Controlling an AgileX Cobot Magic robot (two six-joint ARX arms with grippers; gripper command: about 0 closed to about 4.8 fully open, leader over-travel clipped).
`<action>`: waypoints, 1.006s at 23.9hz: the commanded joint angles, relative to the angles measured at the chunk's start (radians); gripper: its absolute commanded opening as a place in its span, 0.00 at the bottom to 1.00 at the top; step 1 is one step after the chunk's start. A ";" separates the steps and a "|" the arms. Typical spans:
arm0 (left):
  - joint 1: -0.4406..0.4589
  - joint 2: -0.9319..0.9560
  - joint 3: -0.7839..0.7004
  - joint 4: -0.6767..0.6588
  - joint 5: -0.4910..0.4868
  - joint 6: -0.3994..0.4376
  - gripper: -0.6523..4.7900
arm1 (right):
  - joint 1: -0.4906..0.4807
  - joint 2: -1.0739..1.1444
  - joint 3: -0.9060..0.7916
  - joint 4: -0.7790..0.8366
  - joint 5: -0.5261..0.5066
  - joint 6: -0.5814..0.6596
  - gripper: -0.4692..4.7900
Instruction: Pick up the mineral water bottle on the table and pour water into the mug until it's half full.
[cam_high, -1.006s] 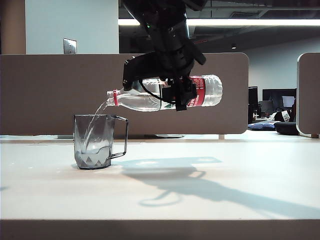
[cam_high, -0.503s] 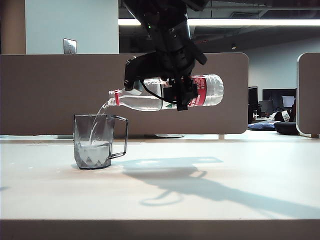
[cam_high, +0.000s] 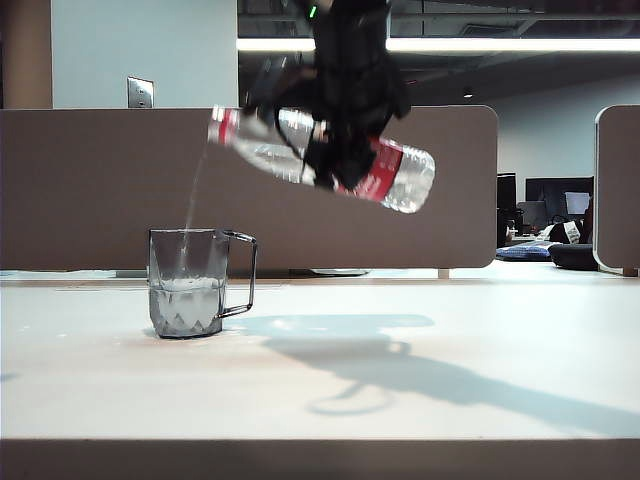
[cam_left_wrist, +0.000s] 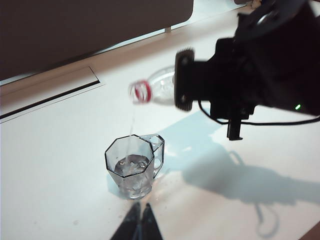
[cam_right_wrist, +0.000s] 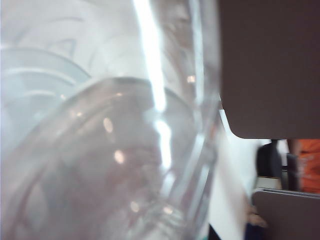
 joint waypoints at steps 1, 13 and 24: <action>-0.001 -0.002 0.005 0.008 0.004 0.002 0.11 | -0.012 -0.029 0.009 0.019 -0.048 0.069 0.52; -0.001 -0.003 0.005 0.007 0.003 0.000 0.11 | -0.171 -0.103 0.006 -0.019 -0.461 0.803 0.48; -0.001 -0.003 0.005 0.007 -0.039 0.001 0.11 | -0.255 -0.117 -0.195 0.212 -0.622 0.847 0.47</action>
